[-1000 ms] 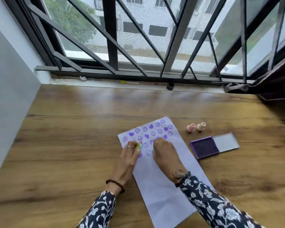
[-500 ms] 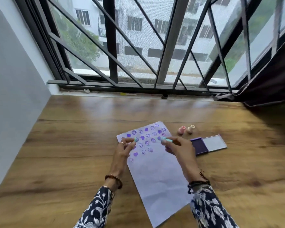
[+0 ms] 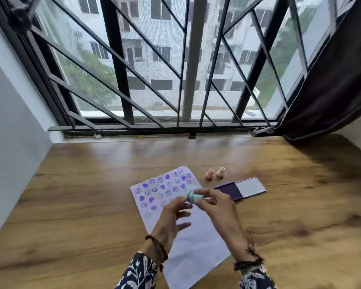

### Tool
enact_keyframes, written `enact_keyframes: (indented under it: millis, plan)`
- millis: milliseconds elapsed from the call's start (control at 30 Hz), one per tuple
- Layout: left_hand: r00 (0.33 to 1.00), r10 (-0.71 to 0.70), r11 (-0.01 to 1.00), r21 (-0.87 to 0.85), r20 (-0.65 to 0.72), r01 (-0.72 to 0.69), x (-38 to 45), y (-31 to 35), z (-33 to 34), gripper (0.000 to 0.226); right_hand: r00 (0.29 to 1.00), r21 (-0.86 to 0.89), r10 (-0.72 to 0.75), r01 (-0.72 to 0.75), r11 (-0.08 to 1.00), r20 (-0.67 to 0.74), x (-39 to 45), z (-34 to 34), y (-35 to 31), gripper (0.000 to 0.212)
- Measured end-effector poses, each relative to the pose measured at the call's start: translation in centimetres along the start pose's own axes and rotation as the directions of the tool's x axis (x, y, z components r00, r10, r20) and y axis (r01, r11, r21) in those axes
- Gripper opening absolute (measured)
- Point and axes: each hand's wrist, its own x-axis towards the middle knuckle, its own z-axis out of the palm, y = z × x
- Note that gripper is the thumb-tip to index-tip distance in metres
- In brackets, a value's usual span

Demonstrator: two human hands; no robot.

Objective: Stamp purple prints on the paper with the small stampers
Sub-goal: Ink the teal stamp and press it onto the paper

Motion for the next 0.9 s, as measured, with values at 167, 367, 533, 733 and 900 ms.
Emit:
enact_keyframes:
  millis: [167, 367, 533, 733, 900]
  plan:
    - [0.996, 0.011, 0.999, 0.05, 0.085, -0.015, 0.3, 0.3, 2.2, 0.018, 0.995, -0.086, -0.085, 0.08, 0.993, -0.056, 0.5, -2.5, -0.5, 0.018]
    - [0.986, 0.055, 0.991, 0.112, 0.157, -0.074, 1.1, 0.9, 4.7, 0.025, 0.991, 0.003, -0.083, 0.084, 0.997, -0.102, 1.3, -5.9, -0.7, 0.025]
    - [0.982, 0.077, 0.988, 0.121, 0.172, -0.099, 2.1, 0.8, 6.9, 0.02, 0.992, 0.118, -0.048, 0.062, 0.991, -0.115, 2.5, -7.9, -0.1, 0.021]
    - [0.993, 0.079, 0.986, 0.141, 0.084, -0.091, 3.9, -0.6, 9.5, 0.022, 0.994, 0.137, 0.009, 0.006, 0.99, -0.107, 5.1, -9.6, 2.2, 0.014]
    - [0.984, 0.178, 0.944, 0.284, -0.011, -0.167, 6.9, -1.2, 11.4, 0.023, 0.993, 0.103, 0.082, -0.074, 0.992, -0.08, 8.5, -10.8, 5.1, 0.02]
